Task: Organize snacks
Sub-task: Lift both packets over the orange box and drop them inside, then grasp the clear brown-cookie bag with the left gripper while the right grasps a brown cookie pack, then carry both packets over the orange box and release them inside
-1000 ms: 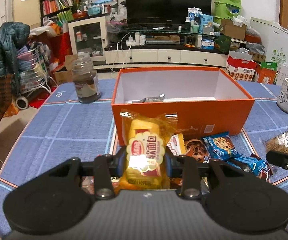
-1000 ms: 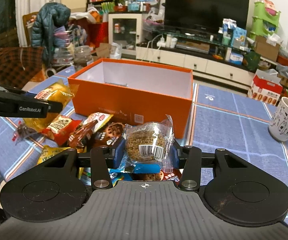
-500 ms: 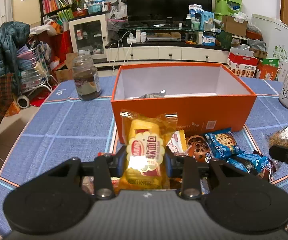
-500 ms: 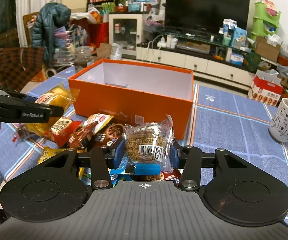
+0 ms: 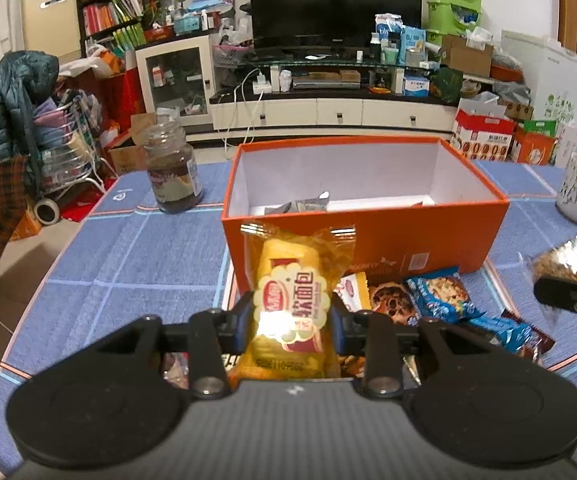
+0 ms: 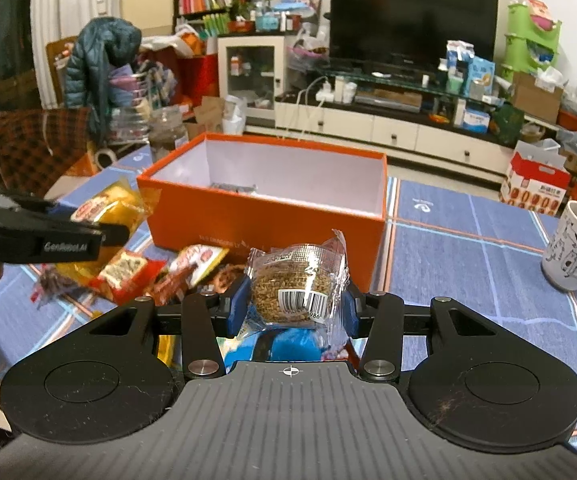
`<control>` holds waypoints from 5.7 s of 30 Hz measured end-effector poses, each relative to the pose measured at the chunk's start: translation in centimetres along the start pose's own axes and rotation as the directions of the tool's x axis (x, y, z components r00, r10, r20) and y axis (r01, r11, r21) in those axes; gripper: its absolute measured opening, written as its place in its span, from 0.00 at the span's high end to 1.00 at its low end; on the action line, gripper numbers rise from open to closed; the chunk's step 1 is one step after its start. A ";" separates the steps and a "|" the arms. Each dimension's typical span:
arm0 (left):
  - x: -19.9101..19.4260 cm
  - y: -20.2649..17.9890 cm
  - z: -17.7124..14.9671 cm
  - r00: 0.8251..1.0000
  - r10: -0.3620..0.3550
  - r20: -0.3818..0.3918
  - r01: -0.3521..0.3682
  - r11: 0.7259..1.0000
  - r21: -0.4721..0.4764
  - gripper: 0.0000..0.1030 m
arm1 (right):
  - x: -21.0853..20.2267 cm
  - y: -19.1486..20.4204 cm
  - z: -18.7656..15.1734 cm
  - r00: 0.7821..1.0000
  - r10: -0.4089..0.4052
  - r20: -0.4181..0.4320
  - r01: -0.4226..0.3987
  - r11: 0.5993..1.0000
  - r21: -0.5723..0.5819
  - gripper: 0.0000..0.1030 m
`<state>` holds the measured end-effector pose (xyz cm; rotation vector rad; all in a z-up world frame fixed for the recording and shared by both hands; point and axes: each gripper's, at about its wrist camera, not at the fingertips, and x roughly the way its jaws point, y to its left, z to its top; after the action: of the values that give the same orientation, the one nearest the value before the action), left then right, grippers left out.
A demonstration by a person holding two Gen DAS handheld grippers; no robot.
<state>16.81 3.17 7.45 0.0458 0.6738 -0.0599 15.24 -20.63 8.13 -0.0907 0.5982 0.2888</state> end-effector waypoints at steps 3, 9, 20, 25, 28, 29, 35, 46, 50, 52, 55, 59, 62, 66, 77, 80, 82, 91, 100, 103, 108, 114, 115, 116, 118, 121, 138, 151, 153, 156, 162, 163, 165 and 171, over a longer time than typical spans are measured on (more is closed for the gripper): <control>-0.5 1.4 1.0 1.000 -0.013 0.020 0.014 0.999 -0.038 0.67 | 0.2 -0.8 1.2 1.000 -0.004 0.018 0.004 1.000 0.018 0.70; 0.4 2.7 5.0 0.998 -0.001 0.070 0.005 0.998 -0.058 0.68 | 2.6 -2.5 5.0 0.998 -0.021 0.056 0.019 0.999 0.037 0.70; 9.7 -1.5 10.6 0.993 -0.115 0.020 0.115 0.993 0.032 0.47 | 12.8 -3.0 11.4 1.000 -0.021 -0.011 0.021 0.999 0.049 0.65; 4.8 0.7 8.7 0.981 -0.122 0.151 0.118 0.992 0.037 0.04 | 8.8 -3.8 10.9 0.996 -0.033 0.082 0.026 0.996 0.089 0.46; 1.2 4.1 6.0 0.976 -0.111 0.190 0.113 0.994 -0.002 0.03 | 4.2 -4.5 7.9 0.991 -0.068 0.115 0.056 0.992 0.109 0.44; 0.3 5.5 4.8 0.977 -0.096 0.189 0.104 0.994 -0.034 0.03 | 3.0 -4.7 6.5 0.992 -0.068 0.105 0.056 0.991 0.119 0.43; -1.9 12.4 -1.9 0.991 0.022 0.135 0.005 0.980 -0.197 0.03 | 0.8 -4.7 -2.9 0.997 -0.061 -0.053 0.064 0.996 0.066 0.42; 0.1 16.0 -4.5 0.999 -0.006 0.045 0.018 0.962 -0.272 0.03 | 4.9 -4.5 -5.9 0.980 0.104 -0.169 -0.107 0.994 -0.007 0.40; 0.2 16.2 -4.6 0.999 -0.015 0.035 0.024 0.964 -0.263 0.03 | 6.5 -3.3 -5.8 0.968 0.147 -0.203 -0.172 0.978 -0.114 0.29; 0.4 16.3 -4.7 1.000 -0.014 0.022 0.019 0.967 -0.254 0.03 | 7.4 -2.9 -5.8 0.970 0.121 -0.212 -0.155 0.976 -0.152 0.26; 0.7 16.3 -4.8 1.000 -0.016 0.011 0.018 0.967 -0.256 0.03 | 8.6 -3.0 -6.2 0.960 0.111 -0.257 -0.158 0.973 -0.170 0.21; 1.0 15.9 -4.8 1.000 -0.029 0.005 0.029 0.971 -0.236 0.03 | 8.7 -4.3 -6.2 0.954 0.130 -0.271 -0.162 0.982 -0.097 0.41; 1.2 15.9 -5.0 1.000 -0.013 -0.015 0.009 0.976 -0.217 0.03 | 8.5 -5.2 -6.1 0.956 0.097 -0.278 -0.117 0.992 -0.055 0.45; 1.2 15.5 -5.6 0.996 -0.076 -0.043 0.066 0.979 -0.194 0.03 | 8.5 -6.6 -6.1 0.956 0.036 -0.292 -0.039 0.999 -0.004 0.45; 0.4 11.0 -7.4 0.967 -0.254 0.002 0.227 0.868 0.441 0.02 | 8.6 -6.6 -6.2 0.956 0.038 -0.292 -0.042 0.999 -0.009 0.40; 2.9 14.2 -7.4 0.944 -0.322 -0.077 0.328 0.873 0.360 0.05 | 8.5 -6.6 -6.3 0.955 0.042 -0.294 -0.048 0.999 -0.013 0.39; 4.5 15.6 -7.1 0.942 -0.323 -0.091 0.336 0.893 0.299 0.06 | 8.5 -6.6 -6.3 0.955 0.044 -0.294 -0.050 0.999 -0.013 0.39; 7.9 16.1 -8.2 0.924 -0.329 -0.196 0.369 0.902 0.223 0.10 | 8.7 -6.4 -6.2 0.953 0.041 -0.299 -0.046 0.999 -0.009 0.35; 5.6 12.9 -8.1 0.947 -0.228 -0.226 0.275 0.939 0.205 0.46 | 8.3 -6.5 -6.1 0.956 0.018 -0.294 -0.017 1.000 0.007 0.60; 4.5 11.7 -7.7 0.963 -0.192 -0.189 0.233 0.946 0.226 0.47 | 7.8 -6.3 -5.9 0.961 0.017 -0.277 -0.017 1.000 0.003 0.64; 3.0 11.3 -6.5 0.971 -0.207 -0.122 0.231 0.946 0.229 0.47 | 7.4 -5.6 -6.0 0.960 0.010 -0.280 -0.019 0.999 -0.031 0.65; 2.9 11.7 -5.7 0.988 -0.130 -0.087 0.145 0.970 0.196 0.47 | 6.2 -5.8 -5.2 0.971 -0.059 -0.230 0.045 0.997 -0.066 0.65; 3.0 11.7 -5.4 0.991 -0.105 -0.077 0.118 0.976 0.183 0.47 | 5.8 -5.9 -5.0 0.974 -0.072 -0.216 0.058 0.996 -0.070 0.65; 2.9 11.9 -5.2 0.995 -0.078 -0.067 0.088 0.982 0.168 0.47 | 5.4 -6.0 -4.8 0.975 -0.082 -0.205 0.070 0.995 -0.069 0.65; 2.7 12.2 -4.7 0.998 -0.031 -0.047 0.036 0.992 0.122 0.47 | 5.0 -6.2 -4.5 0.977 -0.096 -0.189 0.085 0.994 -0.063 0.65; 2.1 12.5 -3.9 0.999 0.022 -0.029 -0.021 0.999 0.043 0.47 | 4.4 -6.2 -4.0 0.981 -0.102 -0.168 0.094 0.994 -0.052 0.65; 1.8 9.0 -1.7 0.995 0.102 0.001 -0.102 0.995 -0.010 0.47 | 3.6 -4.0 -1.8 0.990 -0.092 -0.109 0.091 0.996 -0.014 0.65; 0.9 8.5 0.2 0.998 0.052 0.035 -0.051 0.998 -0.035 0.47 | 2.4 -3.3 -0.2 0.997 -0.046 -0.059 0.047 0.999 0.013 0.65; 0.8 8.8 1.2 0.998 0.041 0.044 -0.039 0.998 -0.051 0.47 | 1.9 -3.6 0.9 0.999 -0.033 -0.033 0.034 0.999 0.029 0.65; 1.7 8.2 2.9 0.998 0.041 0.052 -0.039 0.998 -0.047 0.47 | 2.0 -3.9 3.1 1.000 -0.018 0.007 0.017 0.999 0.037 0.65; 6.6 4.7 8.2 0.999 0.012 0.053 -0.011 1.000 -0.028 0.47 | 7.5 -3.5 9.2 1.000 0.006 0.023 -0.007 1.000 0.029 0.65; 7.8 4.0 8.9 0.999 0.011 0.046 -0.010 1.000 -0.019 0.47 | 8.9 -3.3 10.1 1.000 0.007 0.014 -0.007 1.000 0.023 0.65; 10.4 2.9 10.1 0.999 0.004 0.036 -0.004 1.000 -0.009 0.43 | 12.0 -2.9 11.4 1.000 -0.010 -0.017 0.010 1.000 0.002 0.65; 8.1 3.8 9.1 0.992 -0.043 0.120 0.042 0.999 0.010 0.06 | 11.9 -2.8 12.5 0.999 -0.016 0.027 0.016 1.000 0.017 0.50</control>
<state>29.02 6.03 9.57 0.0350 0.5545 -0.1051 32.24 -18.29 11.69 -0.0753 0.5723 0.2691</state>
